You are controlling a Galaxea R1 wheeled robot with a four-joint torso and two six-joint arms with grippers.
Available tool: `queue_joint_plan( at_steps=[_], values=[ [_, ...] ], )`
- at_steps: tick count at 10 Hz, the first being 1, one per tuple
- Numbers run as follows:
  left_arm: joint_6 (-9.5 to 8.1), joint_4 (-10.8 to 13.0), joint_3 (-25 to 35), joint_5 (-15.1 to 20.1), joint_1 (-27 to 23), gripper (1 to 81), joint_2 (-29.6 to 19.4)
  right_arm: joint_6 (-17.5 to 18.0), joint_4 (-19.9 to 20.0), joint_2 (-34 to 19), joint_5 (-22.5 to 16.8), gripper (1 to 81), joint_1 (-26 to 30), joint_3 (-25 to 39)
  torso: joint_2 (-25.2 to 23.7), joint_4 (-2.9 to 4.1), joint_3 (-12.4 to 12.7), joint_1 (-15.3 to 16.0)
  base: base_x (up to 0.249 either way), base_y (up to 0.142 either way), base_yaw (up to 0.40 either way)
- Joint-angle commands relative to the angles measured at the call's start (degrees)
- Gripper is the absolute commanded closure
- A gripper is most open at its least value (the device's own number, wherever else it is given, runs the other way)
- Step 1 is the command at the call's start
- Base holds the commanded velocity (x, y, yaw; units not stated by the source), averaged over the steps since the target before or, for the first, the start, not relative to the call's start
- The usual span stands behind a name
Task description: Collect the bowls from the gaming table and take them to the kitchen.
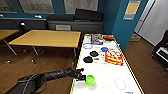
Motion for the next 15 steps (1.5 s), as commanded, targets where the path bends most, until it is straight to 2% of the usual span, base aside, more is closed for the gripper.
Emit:
queue_joint_plan(
  at_steps=[1,2,5,7,9,11,13,15],
  values=[
    [-1.1,0.13,21.0,-0.82,-2.19,81.1,-20.86,0.16,-1.58,-2.8,-4.29,81.1,0.45,1.8,-0.03,0.0,0.0,0.02,0.0,0.0,0.0],
    [-0.83,0.31,23.47,-3.02,0.88,81.1,-24.9,0.08,-1.85,-2.63,-5.01,81.1,0.28,1.89,-0.03,0.0,0.0,0.02,0.0,0.0,0.0],
    [-0.83,5.23,28.85,-8.31,10.99,81.1,-33.99,0.08,-1.94,-2.63,-5.01,81.1,-0.08,1.89,-0.03,0.0,0.0,0.0,0.0,0.0,0.0],
    [-0.66,6.72,29.56,-16.88,18.02,81.1,-39.76,-0.01,-2.02,-2.01,-5.09,81.1,-0.26,0.83,-0.03,0.0,0.0,0.0,0.0,0.0,0.0],
    [-0.14,9.34,29.56,-21.99,25.31,81.1,-42.77,-0.01,-2.02,-2.1,-5.01,81.1,-0.43,0.74,-0.03,0.0,0.0,0.0,0.0,0.0,0.0],
    [-0.13,13.05,26.41,-29.22,34.37,81.1,-42.79,-0.01,-2.02,-1.75,-5.01,81.1,-0.7,0.3,-0.03,0.0,0.0,0.0,0.0,0.0,0.0],
    [-0.05,14.11,20.1,-34.75,41.4,81.1,-40.42,0.08,-2.02,-1.05,-5.36,81.1,-0.78,-0.05,-0.03,0.0,0.0,0.0,0.0,0.0,0.0],
    [-0.04,15.34,14.28,-36.79,45.37,81.1,-37.16,-0.01,-2.02,-0.87,-5.8,81.1,-0.87,0.04,-0.03,0.0,0.02,0.0,0.0,0.0,0.0]
  ],
)
